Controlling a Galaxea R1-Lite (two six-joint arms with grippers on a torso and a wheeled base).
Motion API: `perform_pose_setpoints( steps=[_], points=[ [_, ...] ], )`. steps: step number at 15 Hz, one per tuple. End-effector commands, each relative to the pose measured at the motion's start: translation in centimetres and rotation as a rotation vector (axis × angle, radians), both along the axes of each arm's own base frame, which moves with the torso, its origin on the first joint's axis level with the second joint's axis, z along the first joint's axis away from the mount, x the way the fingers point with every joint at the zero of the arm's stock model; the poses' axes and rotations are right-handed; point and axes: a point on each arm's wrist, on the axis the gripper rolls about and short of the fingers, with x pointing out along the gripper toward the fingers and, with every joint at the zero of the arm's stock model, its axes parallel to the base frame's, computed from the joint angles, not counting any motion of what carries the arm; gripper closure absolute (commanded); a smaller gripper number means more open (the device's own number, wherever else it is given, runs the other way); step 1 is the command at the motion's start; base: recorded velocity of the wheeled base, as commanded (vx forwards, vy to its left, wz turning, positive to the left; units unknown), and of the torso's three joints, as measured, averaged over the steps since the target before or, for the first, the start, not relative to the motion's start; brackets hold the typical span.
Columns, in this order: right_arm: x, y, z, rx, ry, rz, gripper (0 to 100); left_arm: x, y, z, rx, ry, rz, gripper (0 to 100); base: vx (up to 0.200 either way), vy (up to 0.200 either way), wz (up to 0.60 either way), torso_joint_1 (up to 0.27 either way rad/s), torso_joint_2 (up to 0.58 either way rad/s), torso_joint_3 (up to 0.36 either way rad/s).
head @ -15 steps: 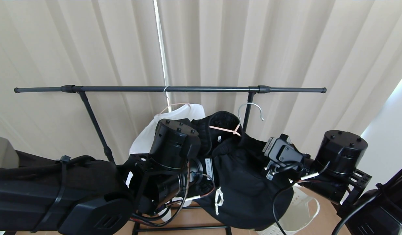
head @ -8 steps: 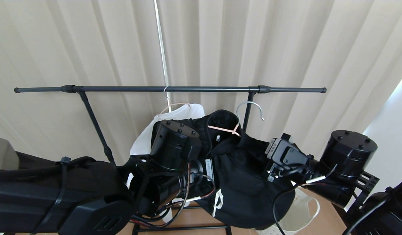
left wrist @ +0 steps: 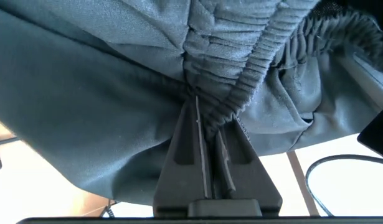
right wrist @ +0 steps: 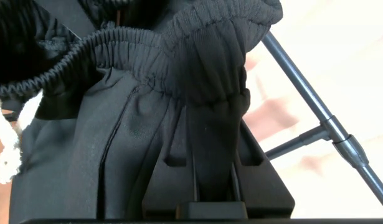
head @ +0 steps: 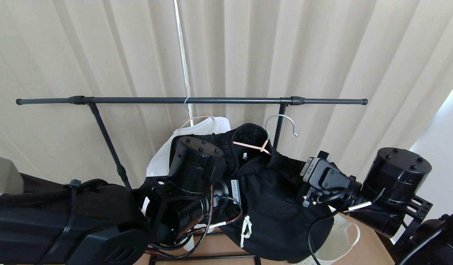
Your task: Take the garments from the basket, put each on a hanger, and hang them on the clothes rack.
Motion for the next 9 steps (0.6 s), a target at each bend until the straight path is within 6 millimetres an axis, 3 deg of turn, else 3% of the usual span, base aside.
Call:
perform_pose_setpoints(
  steps=[1, 9],
  points=[
    [-0.15, -0.05, 0.14, 0.002, -0.004, 0.002, 100, -0.02, 0.01, -0.14, 0.004, 0.003, 0.0, 0, 0.0, 0.0, 0.0, 0.0, 0.0, 0.0],
    [0.08, -0.01, 0.01, 0.002, 0.0, 0.0, 100, -0.09, 0.1, 0.12, 0.0, -0.003, 0.0, 0, 0.0, 0.0, 0.0, 0.0, 0.0, 0.0]
  ],
)
